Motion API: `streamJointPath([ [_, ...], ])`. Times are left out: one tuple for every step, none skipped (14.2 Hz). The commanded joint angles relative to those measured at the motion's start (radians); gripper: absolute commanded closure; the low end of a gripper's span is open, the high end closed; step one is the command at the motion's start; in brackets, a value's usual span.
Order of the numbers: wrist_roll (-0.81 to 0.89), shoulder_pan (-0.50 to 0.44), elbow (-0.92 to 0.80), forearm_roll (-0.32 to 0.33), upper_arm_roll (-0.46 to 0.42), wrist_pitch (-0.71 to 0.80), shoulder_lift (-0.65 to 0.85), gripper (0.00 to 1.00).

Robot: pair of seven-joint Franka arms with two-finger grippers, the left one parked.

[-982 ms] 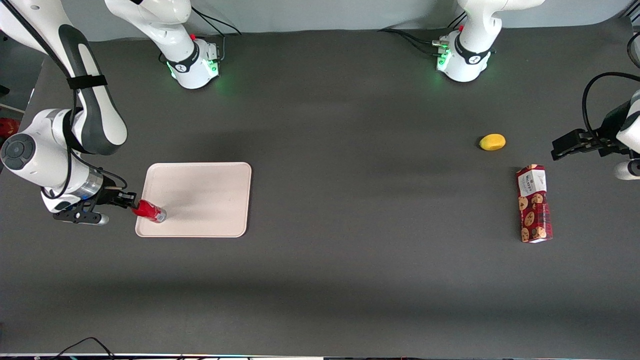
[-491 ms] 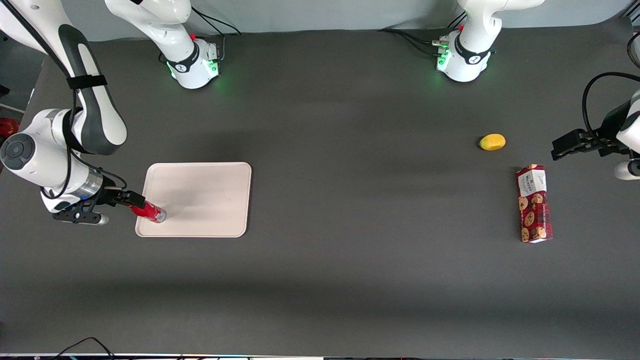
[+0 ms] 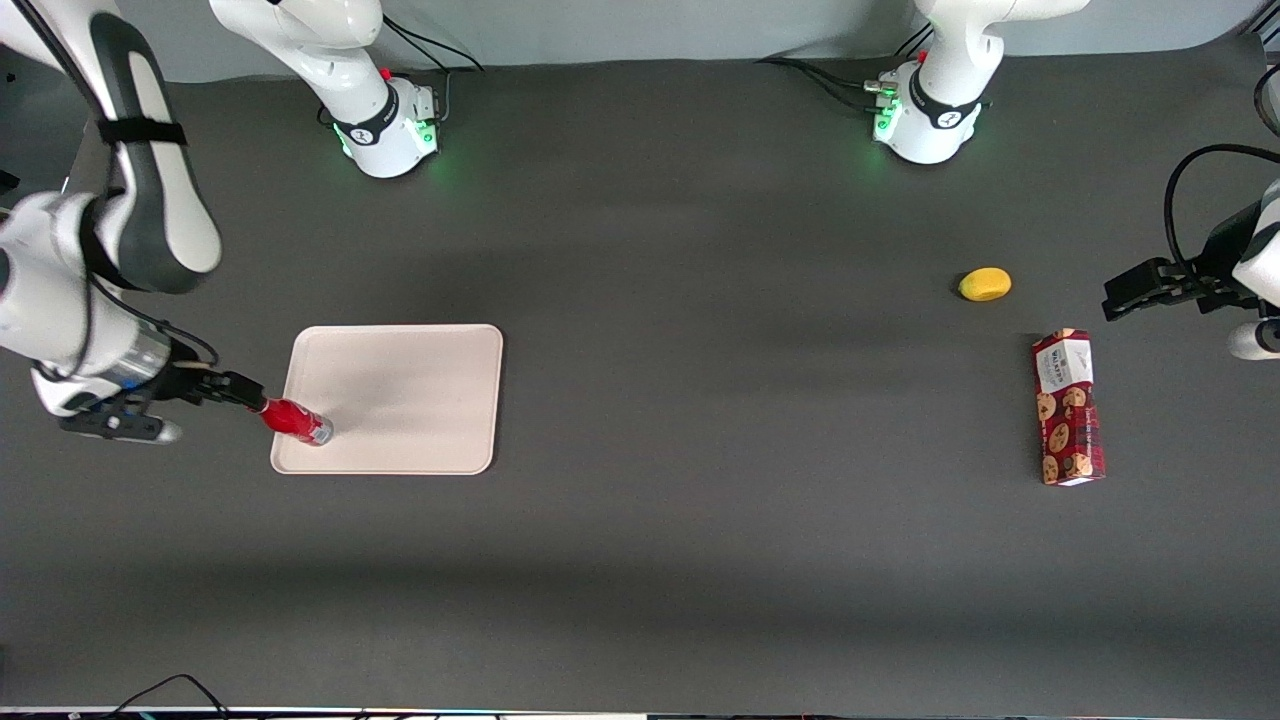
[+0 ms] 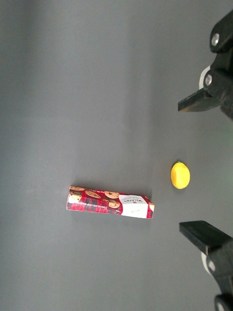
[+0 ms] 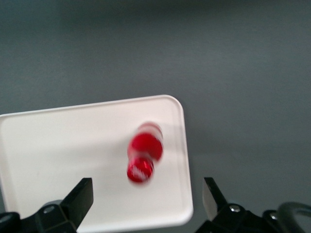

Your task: Place coke bottle on tray

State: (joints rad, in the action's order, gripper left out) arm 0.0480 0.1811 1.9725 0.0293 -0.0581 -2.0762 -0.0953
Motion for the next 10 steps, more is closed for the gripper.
streamJointPath([
  [0.036,-0.011,-0.139,0.011,0.017,0.311,0.127,0.00],
  [0.041,-0.020,-0.191,0.009,0.017,0.408,0.152,0.00],
  [0.071,-0.035,-0.234,0.003,0.018,0.483,0.178,0.00],
  [0.110,-0.049,-0.257,0.001,0.018,0.530,0.198,0.00],
  [0.136,-0.074,-0.262,0.001,0.020,0.553,0.212,0.00],
  [0.162,-0.093,-0.262,-0.003,0.027,0.553,0.223,0.00],
  [0.203,-0.129,-0.264,-0.026,0.036,0.550,0.218,0.00],
  [0.223,-0.173,-0.267,-0.041,0.076,0.536,0.209,0.00],
  [0.224,-0.239,-0.267,-0.046,0.127,0.518,0.206,0.00],
  [0.225,-0.311,-0.267,-0.061,0.201,0.499,0.204,0.00],
])
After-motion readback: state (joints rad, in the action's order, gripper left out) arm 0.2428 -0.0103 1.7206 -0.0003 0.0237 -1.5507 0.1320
